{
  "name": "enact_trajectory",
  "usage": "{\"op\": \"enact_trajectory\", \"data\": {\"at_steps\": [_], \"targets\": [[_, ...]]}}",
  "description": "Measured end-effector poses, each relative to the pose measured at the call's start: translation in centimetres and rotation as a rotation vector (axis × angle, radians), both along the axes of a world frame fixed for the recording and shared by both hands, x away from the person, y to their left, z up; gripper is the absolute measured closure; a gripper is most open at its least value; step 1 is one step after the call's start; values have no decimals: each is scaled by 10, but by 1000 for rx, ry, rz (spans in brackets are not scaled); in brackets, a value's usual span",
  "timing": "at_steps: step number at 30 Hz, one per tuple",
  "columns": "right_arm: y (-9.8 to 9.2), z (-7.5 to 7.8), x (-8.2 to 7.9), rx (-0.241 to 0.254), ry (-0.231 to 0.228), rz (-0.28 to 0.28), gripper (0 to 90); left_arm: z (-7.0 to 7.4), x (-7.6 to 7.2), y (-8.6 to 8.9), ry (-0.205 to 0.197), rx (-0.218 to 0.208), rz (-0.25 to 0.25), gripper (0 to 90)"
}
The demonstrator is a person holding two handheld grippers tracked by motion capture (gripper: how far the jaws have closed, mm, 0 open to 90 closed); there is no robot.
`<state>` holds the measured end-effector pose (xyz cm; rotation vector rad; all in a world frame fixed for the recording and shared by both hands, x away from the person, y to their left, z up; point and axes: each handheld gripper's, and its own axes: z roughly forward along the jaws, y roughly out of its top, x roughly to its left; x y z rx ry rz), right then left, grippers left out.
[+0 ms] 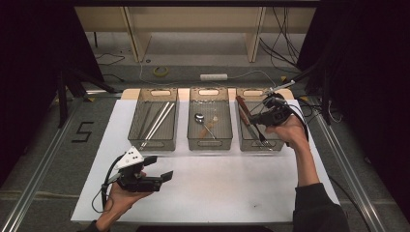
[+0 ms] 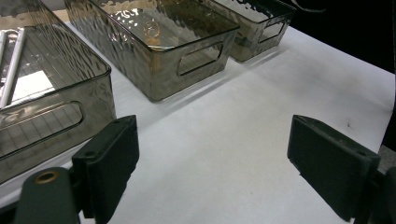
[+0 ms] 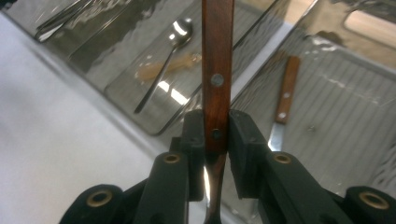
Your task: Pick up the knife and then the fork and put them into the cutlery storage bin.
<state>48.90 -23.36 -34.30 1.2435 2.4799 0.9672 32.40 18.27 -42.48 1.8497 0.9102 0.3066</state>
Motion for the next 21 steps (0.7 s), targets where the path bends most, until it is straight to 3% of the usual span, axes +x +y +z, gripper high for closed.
{"op": "enact_trajectory", "data": {"at_steps": [10,21], "targets": [[-12,5,25,0,-35,-117,780,0,0,0,-1,-3,-3,161],[-18,-6,45,-35,-45,-217,780,0,0,0,-2,-5,-3,161]]}}
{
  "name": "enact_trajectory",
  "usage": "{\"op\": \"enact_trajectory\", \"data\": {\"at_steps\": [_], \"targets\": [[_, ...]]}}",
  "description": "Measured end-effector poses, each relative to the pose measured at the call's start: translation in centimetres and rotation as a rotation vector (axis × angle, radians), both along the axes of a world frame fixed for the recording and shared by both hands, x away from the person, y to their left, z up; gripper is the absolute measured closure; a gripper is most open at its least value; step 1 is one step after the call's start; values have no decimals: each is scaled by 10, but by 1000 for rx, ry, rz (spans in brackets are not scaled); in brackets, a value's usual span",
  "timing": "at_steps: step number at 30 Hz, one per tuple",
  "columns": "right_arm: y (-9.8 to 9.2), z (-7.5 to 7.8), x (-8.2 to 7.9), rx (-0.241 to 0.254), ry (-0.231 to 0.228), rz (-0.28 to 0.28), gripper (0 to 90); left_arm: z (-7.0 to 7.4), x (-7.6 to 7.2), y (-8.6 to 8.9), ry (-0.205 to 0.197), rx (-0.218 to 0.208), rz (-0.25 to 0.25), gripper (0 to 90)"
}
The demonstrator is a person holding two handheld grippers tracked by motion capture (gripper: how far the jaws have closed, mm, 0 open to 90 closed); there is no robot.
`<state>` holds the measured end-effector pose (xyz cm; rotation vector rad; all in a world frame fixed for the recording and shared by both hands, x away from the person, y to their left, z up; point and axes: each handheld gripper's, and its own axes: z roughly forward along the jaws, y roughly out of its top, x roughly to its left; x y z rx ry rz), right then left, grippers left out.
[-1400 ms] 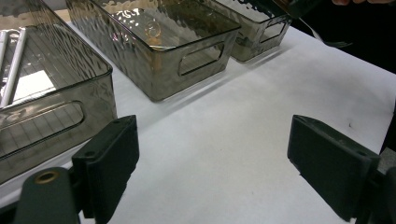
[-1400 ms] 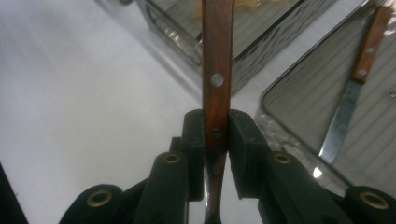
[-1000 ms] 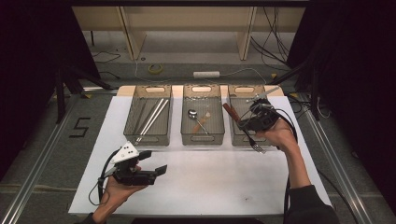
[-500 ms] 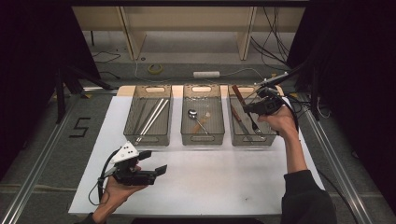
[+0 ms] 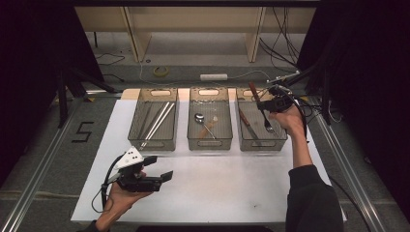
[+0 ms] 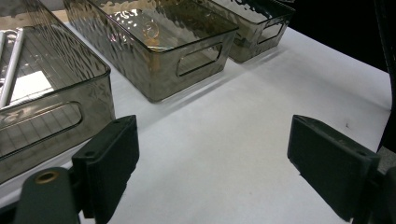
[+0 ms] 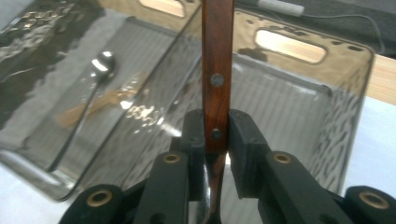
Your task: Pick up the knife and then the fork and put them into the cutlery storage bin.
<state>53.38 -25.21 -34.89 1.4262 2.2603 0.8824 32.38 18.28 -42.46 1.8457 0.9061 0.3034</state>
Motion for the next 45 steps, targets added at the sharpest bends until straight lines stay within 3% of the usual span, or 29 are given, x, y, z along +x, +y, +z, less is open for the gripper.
{"op": "enact_trajectory", "data": {"at_steps": [18,35,36,38,39,41,45], "targets": [[2,-18,15,-33,3,-65,779,0,0,0,1,-2,-2,161],[7,-35,19,-59,34,-63,773,0,-1,0,1,0,-3,161],[8,-36,20,-63,51,-64,754,0,0,-1,2,0,-2,160],[11,-38,22,-71,72,-71,464,0,-1,-1,2,0,-3,156],[12,-39,24,-54,113,-60,347,0,-1,-1,2,0,-3,157],[14,-40,24,-77,124,-66,313,0,-1,-1,3,0,-3,157],[13,-36,23,-59,104,-71,312,0,0,-1,3,1,-5,157]]}}
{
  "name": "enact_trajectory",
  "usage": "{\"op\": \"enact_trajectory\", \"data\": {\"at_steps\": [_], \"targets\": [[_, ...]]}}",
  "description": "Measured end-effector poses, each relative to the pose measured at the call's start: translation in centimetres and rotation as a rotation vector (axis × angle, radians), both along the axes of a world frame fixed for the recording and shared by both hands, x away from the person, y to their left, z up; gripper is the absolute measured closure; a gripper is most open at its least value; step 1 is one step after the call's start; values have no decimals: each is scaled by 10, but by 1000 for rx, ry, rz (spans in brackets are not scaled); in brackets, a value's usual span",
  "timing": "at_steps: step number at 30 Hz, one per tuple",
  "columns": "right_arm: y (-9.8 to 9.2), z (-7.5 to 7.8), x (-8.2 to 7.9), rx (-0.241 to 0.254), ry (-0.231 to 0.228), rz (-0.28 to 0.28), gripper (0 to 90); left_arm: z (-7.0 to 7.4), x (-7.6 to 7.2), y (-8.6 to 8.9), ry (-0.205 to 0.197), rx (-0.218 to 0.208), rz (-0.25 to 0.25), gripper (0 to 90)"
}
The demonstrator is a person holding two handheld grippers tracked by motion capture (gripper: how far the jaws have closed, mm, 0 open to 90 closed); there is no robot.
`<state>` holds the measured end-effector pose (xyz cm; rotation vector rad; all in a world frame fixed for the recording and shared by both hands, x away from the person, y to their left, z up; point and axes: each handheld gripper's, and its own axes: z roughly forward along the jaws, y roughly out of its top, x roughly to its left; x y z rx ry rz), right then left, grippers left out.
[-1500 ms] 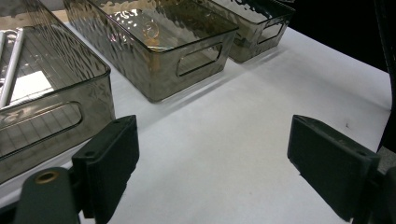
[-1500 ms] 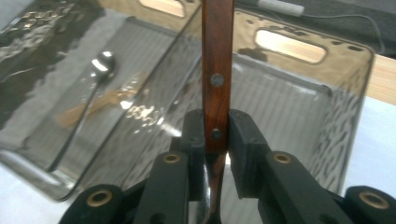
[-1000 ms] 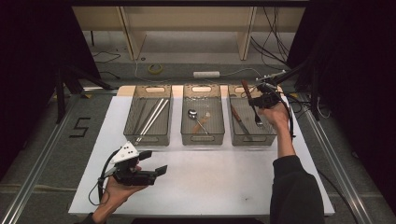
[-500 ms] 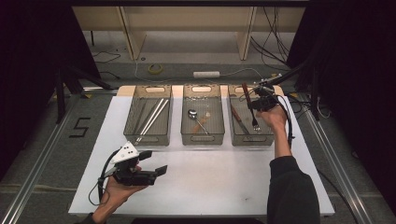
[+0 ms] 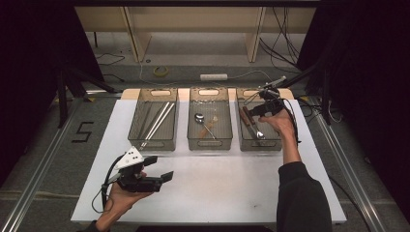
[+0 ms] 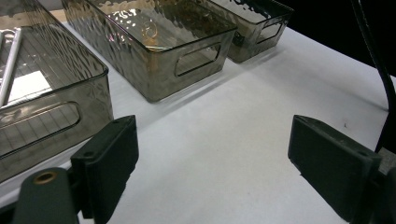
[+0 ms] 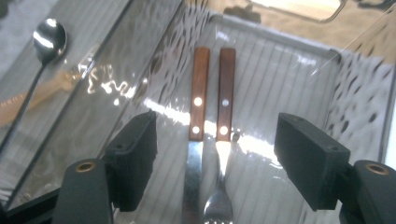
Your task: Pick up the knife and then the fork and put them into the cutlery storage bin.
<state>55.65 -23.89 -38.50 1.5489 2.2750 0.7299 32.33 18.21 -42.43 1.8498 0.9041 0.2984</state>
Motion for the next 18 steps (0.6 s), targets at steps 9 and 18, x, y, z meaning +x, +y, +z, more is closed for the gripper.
{"op": "enact_trajectory", "data": {"at_steps": [9,18], "targets": [[-6,9,-5,43,-32,-9,276,0,0,-1,0,0,0,157],[-8,16,-12,82,-50,11,264,0,0,0,0,1,1,157]]}}
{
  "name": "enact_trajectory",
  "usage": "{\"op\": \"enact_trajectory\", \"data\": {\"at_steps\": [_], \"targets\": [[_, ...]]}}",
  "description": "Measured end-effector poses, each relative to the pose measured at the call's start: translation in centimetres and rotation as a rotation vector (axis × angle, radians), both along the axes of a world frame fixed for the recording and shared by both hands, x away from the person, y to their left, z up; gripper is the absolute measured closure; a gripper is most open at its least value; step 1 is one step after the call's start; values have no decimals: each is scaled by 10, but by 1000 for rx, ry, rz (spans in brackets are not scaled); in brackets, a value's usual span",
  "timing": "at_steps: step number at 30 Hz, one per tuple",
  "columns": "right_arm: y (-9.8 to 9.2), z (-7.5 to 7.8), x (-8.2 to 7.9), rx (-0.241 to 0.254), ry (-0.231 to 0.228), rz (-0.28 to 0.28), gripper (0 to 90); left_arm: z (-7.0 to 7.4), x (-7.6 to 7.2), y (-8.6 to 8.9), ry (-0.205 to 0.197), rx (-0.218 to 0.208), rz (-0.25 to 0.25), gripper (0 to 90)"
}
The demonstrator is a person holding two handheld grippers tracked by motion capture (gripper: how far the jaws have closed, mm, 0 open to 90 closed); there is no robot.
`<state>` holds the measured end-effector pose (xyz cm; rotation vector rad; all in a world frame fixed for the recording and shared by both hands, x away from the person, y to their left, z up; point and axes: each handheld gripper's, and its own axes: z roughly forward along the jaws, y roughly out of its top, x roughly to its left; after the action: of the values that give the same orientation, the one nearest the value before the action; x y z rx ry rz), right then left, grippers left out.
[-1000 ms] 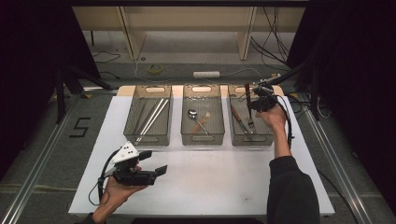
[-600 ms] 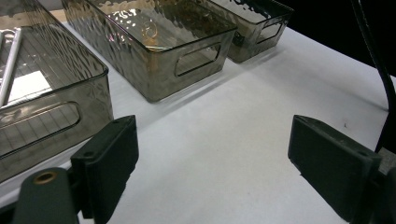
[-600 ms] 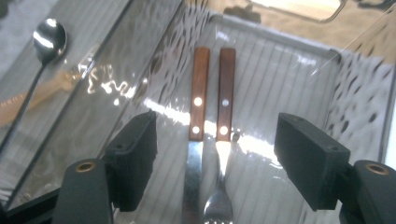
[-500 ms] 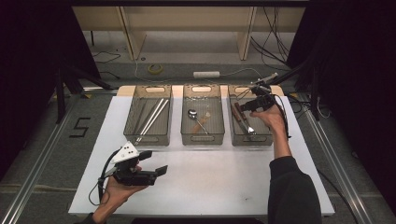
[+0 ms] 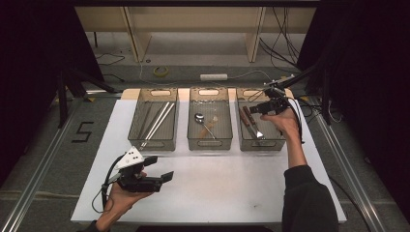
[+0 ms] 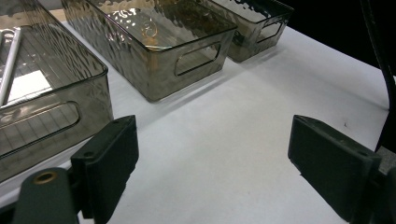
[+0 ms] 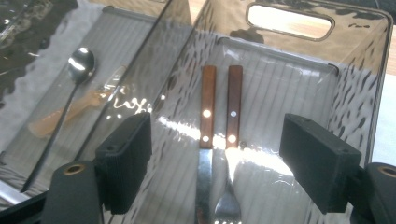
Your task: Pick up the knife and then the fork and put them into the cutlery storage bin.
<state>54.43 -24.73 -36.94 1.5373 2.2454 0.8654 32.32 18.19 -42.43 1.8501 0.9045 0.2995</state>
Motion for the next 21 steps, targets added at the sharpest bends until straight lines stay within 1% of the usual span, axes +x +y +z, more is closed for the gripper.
{"op": "enact_trajectory", "data": {"at_steps": [5,8,13,17,21], "targets": [[0,7,-8,36,-31,16,264,0,0,0,0,1,0,157],[3,13,-15,40,-51,42,257,0,0,0,0,1,1,157],[7,23,-26,71,-79,74,253,0,0,0,-1,1,1,157],[10,29,-34,96,-93,93,251,0,0,0,-1,1,1,157],[12,30,-42,100,-103,104,248,0,0,0,0,0,1,157]]}}
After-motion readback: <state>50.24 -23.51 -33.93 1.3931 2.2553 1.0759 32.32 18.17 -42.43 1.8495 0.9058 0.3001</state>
